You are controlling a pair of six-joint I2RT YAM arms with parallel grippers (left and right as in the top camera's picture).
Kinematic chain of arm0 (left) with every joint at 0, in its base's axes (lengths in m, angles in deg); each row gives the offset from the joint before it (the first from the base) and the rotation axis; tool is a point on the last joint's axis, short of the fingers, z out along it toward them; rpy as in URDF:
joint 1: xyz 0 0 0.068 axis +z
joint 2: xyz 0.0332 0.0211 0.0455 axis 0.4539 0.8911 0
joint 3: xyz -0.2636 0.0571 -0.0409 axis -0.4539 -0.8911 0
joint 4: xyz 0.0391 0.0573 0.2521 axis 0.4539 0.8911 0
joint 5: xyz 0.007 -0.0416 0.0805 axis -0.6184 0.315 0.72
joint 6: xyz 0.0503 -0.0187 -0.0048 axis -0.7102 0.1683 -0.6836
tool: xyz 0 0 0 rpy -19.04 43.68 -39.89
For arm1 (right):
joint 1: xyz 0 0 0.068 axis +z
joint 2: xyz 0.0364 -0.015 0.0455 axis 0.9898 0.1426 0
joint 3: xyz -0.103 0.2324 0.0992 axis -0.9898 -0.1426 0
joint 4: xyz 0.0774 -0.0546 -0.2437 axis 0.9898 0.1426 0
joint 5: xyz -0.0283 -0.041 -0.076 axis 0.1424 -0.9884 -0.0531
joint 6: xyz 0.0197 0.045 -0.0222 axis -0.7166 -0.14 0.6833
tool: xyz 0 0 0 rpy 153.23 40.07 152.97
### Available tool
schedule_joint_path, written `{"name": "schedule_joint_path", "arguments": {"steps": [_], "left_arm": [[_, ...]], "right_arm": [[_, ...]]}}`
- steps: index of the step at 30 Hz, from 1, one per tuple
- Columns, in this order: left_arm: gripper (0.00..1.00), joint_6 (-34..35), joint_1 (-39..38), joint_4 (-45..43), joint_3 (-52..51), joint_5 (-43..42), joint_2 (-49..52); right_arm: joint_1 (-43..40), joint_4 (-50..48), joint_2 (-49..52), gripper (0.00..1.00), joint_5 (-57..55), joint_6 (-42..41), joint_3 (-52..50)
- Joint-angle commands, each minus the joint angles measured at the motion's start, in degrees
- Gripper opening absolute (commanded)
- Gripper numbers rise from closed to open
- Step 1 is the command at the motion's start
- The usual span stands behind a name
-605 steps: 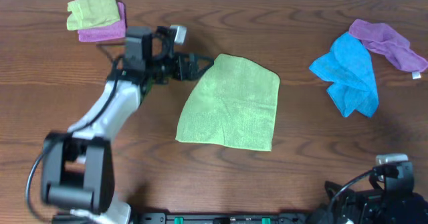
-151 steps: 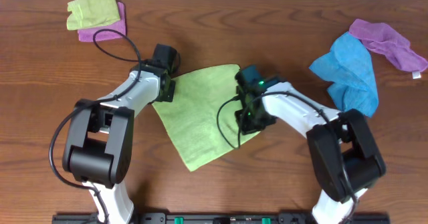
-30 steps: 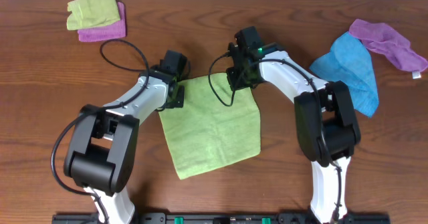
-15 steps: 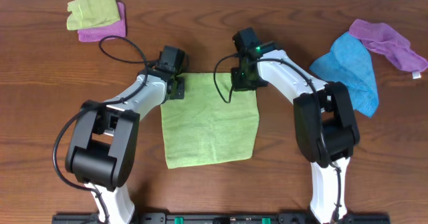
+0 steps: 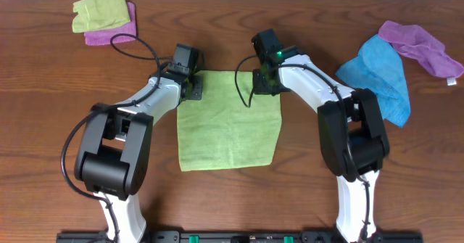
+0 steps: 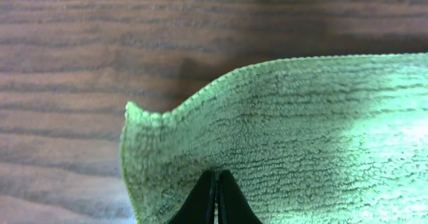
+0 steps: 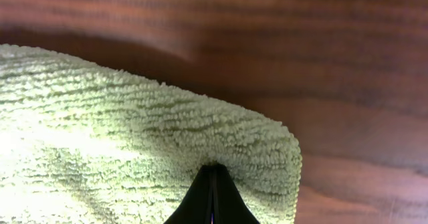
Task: Fold the cloth
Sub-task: 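Hold the top corners with both grippers and straighten the cloth square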
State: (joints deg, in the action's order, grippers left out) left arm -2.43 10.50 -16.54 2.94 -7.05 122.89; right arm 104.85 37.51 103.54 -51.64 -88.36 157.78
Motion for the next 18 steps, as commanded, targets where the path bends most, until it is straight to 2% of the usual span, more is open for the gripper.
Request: {"name": "schedule_joint_path", "arguments": {"steps": [1,11,18], "left_arm": [[0.06,-1.9,0.4,-1.0,0.5,-2.8,1.9],[0.06,-2.8,0.8,-7.6,0.5,-7.5,1.9],[0.06,-2.8,2.0,-6.1,0.5,-7.4,1.9]], "right_arm": [[-0.6,-1.6,1.0,0.01,-2.7,-2.0,-0.7],[-0.6,-2.3,1.0,0.02,-4.7,-5.5,-0.7],[0.1,2.6,1.0,0.02,-0.4,-5.4,-0.8]]}}
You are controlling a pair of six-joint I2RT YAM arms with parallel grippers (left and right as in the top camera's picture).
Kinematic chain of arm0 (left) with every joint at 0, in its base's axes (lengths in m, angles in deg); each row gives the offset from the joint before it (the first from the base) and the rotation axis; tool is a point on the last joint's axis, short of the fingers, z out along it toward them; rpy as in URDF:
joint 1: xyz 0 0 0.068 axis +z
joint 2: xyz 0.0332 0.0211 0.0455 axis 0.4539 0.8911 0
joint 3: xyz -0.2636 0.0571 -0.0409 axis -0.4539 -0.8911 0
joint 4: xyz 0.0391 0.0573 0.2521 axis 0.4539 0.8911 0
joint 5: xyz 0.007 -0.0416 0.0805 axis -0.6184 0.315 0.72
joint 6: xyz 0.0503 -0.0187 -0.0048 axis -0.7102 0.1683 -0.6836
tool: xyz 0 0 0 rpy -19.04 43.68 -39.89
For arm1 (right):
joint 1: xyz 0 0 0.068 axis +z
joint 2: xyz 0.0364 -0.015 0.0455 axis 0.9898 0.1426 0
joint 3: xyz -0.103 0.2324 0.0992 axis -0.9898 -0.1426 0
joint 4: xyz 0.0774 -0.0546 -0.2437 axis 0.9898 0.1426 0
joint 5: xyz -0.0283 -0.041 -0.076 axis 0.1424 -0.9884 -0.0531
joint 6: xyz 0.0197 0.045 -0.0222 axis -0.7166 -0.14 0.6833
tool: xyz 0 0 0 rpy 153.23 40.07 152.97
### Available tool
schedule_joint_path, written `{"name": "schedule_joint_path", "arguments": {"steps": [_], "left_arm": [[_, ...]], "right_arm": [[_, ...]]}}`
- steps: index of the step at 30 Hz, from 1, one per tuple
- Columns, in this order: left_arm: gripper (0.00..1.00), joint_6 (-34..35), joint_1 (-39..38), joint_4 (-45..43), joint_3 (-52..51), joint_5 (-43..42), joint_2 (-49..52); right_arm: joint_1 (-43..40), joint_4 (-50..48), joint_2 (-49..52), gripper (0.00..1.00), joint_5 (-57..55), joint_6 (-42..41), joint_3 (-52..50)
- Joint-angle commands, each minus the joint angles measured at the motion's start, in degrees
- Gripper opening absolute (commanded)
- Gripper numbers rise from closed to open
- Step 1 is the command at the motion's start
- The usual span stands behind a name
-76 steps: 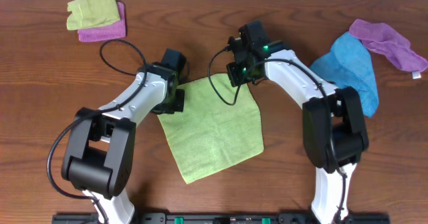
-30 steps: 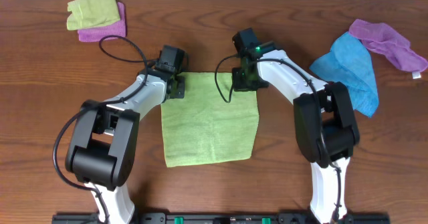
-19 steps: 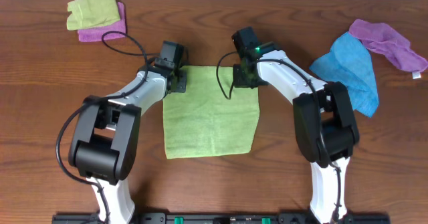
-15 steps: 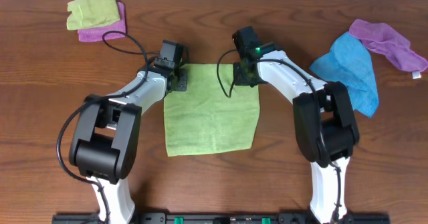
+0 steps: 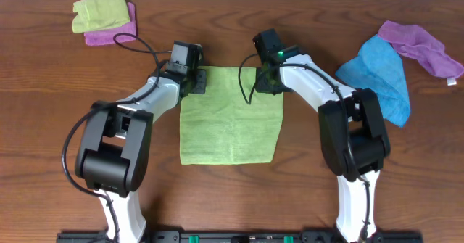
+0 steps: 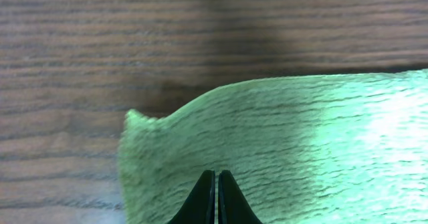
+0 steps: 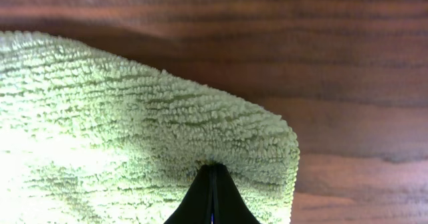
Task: Fold the cloth
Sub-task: 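Hold the top corners with both grippers and straighten the cloth square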
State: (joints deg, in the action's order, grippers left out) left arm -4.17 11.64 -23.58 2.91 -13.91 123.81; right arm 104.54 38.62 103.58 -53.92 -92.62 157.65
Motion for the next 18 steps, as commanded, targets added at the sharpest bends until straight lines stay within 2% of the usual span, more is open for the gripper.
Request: {"name": "schedule_joint_path", "arguments": {"steps": [1,9,14,18], "left_arm": [[0.06,-1.0,0.9,1.6,0.6,-0.5,1.0],[0.06,-1.0,1.0,3.8,0.6,-0.5,1.0],[0.06,-1.0,1.5,3.9,0.6,-0.5,1.0],[0.06,-1.0,2.5,4.7,0.6,-0.5,1.0]], "right_arm": [[0.6,1.9,0.9,0.02,2.3,-1.2,-0.7],[4.5,2.8,0.9,0.01,9.1,1.0,-0.7],[8.1,2.8,0.9,0.02,8.7,3.6,-0.7],[8.8,3.7,0.9,0.02,4.3,3.5,-0.7]]}}
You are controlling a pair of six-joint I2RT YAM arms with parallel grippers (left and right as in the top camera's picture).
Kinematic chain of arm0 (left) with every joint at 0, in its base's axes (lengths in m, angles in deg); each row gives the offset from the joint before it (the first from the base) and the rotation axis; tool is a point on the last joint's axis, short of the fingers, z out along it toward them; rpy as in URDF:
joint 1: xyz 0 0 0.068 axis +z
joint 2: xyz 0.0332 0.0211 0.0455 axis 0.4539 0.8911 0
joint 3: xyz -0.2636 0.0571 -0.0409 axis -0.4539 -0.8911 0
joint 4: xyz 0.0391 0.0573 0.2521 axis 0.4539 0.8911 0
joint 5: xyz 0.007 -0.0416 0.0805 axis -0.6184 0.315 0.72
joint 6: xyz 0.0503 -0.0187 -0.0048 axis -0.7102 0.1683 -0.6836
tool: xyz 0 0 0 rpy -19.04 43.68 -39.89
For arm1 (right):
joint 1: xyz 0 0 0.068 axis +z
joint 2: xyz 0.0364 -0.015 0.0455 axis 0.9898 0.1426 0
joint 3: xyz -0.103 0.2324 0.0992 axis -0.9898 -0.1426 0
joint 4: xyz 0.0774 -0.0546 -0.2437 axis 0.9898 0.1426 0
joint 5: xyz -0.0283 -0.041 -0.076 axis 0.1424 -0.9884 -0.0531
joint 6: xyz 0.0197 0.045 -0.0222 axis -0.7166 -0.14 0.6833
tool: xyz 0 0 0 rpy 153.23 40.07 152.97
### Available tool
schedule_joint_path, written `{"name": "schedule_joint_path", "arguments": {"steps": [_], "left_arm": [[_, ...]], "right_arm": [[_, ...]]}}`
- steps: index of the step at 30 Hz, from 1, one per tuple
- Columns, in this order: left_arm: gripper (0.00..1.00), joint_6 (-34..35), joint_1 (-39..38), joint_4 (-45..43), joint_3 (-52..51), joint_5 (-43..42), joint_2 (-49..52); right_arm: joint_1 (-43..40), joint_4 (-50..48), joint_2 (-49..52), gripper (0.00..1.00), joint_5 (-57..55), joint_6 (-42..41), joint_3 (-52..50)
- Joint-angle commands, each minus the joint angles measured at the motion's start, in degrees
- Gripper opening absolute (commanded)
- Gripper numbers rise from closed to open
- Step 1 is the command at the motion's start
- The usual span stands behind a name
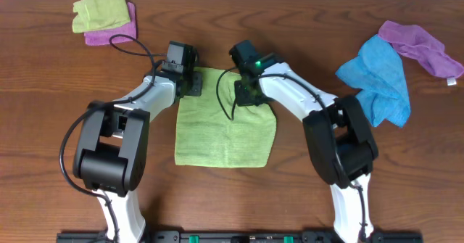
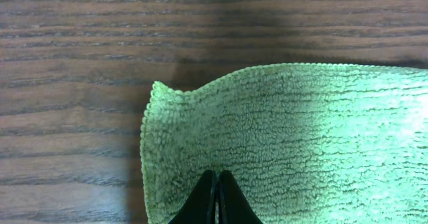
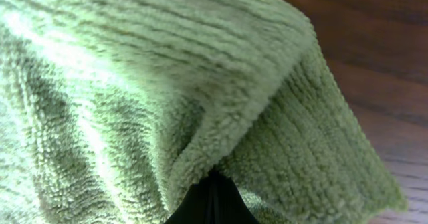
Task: Fold the cloth
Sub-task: 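Hold the top corners with both grippers and straighten the cloth square, then release the cloth and move both grippers to its bottom corners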
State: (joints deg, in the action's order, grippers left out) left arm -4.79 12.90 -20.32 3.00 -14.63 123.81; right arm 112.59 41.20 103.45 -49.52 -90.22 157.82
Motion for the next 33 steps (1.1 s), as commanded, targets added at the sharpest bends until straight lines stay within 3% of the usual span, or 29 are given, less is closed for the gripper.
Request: {"name": "schedule_joint_path", "arguments": {"steps": [1,10,17,21,23,27,32,33], "left_arm": [[0.06,-0.4,1.4,1.8,0.5,0.2,1.0],[0.06,-1.1,3.0,3.1,0.5,0.2,1.0],[0.06,-1.3,3.1,3.1,0.5,0.2,1.0],[0.06,-1.3,3.0,3.1,0.5,0.2,1.0],[0.06,-1.2,3.0,3.0,0.5,0.2,1.0],[0.06,-1.2,3.0,2.9,1.1,0.2,1.0],[0.06,-1.3,3.0,6.1,5.8,0.2,0.8],[0.06,-1.3,3.0,7.2,7.4,0.2,0.8]], "right_arm": [[0.5,1.4,1.0,0.02,-0.8,1.1,-0.9],[-4.5,4.1,1.0,0.02,-8.5,-0.6,-0.9],[-9.0,2.5,1.0,0.02,-7.0,-0.5,-0.9],[-9.6,0.7,1.0,0.13,-6.1,1.0,-0.7],[-9.7,-0.3,1.0,0.08,-6.1,2.3,-0.3],[-9.7,-0.8,1.0,0.11,-6.1,4.2,1.9],[-9.7,2.8,0.6,0.44,-6.3,5.5,9.2],[-9.7,3.9,0.5,0.47,-6.3,5.9,11.1]]}}
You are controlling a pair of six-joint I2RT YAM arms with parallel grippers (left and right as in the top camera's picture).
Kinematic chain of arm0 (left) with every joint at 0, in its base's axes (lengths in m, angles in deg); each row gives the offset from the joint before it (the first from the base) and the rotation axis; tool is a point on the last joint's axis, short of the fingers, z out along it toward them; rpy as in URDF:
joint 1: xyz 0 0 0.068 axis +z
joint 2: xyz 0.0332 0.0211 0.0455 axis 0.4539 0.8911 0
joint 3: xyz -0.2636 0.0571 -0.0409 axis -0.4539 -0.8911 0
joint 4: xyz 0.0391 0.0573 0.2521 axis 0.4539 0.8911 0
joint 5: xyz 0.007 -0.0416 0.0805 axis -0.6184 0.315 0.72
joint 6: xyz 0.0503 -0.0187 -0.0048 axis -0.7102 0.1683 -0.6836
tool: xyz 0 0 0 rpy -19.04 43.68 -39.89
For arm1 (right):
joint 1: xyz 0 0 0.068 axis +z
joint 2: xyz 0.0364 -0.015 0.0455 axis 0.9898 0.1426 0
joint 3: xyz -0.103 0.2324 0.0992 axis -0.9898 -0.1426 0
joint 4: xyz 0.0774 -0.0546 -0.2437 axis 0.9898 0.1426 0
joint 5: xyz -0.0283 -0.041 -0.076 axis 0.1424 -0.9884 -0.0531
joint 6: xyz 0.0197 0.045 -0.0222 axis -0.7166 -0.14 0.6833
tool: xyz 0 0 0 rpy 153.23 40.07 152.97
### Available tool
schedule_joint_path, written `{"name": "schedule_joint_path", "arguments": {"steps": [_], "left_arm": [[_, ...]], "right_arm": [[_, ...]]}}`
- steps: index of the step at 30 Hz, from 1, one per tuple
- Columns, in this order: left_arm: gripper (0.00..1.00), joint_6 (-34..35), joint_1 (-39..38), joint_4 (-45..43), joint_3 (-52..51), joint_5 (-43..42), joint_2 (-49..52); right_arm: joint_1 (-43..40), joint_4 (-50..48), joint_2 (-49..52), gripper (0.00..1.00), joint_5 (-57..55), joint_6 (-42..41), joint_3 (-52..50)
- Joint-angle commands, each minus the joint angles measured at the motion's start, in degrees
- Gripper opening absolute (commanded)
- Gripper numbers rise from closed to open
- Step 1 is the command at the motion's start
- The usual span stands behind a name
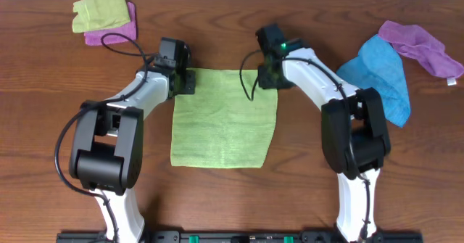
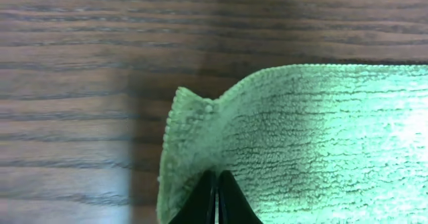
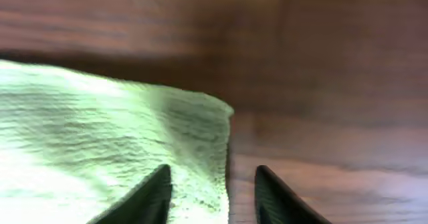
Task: Fold the cloth
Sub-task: 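Release the cloth and move both grippers to its bottom corners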
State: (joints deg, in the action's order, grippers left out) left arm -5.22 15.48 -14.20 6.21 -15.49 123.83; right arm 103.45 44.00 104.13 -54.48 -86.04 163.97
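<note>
The light green cloth [image 1: 225, 120] lies spread flat in the middle of the wooden table [image 1: 232, 25]. My left gripper [image 1: 180, 82] is at its far left corner, and in the left wrist view the left gripper [image 2: 217, 178] is shut on that puckered corner [image 2: 194, 107]. At the far right corner is my right gripper [image 1: 267, 76]. The right wrist view shows the right gripper [image 3: 212, 184] open, its fingers [image 3: 152, 190] straddling the cloth's right edge [image 3: 217, 134], which rests on the wood.
A folded green cloth on a purple one [image 1: 105, 12] sits at the far left. A crumpled blue cloth [image 1: 378, 76] and a purple cloth [image 1: 420, 43] lie at the right. Both arms' bases stand near the front edge.
The right gripper was shut on the far right corner, held inward over the cloth. Now it is open at the outer far right, and the corner lies flat. The left gripper shifted slightly left.
Both grippers were shut on the cloth's far corners, and the cloth had shifted slightly away a moment later. Then the right gripper held its corner bunched inward to the left. Now the cloth is spread flat again, right gripper open, left still gripping.
</note>
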Motion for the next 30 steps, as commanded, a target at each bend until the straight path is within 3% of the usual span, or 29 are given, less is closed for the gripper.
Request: {"name": "schedule_joint_path", "arguments": {"steps": [1,8,12,18,25,30], "left_arm": [[0.06,-0.9,0.5,1.9,5.3,1.0,0.8],[0.06,-2.1,0.5,11.4,16.8,1.1,0.8],[0.06,-2.1,0.7,19.8,21.7,1.0,-0.4],[0.06,-2.2,0.7,30.2,22.8,1.3,-7.7],[0.06,-0.6,2.3,33.2,14.2,1.6,-20.0],[0.06,1.2,3.0,31.2,1.0,1.0,-30.0]], "right_arm": [[-0.6,2.2,-0.2,0.48,-1.4,2.2,7.0],[-0.8,13.3,-0.3,0.53,-5.0,5.2,20.3],[-1.0,21.6,-0.8,0.4,-5.9,8.7,24.5],[-1.0,28.6,-7.5,0.45,-5.9,10.7,24.8],[-1.0,33.9,-19.6,0.5,-5.9,10.6,23.2],[-1.0,31.6,-30.6,0.51,-5.8,9.8,12.2]]}}
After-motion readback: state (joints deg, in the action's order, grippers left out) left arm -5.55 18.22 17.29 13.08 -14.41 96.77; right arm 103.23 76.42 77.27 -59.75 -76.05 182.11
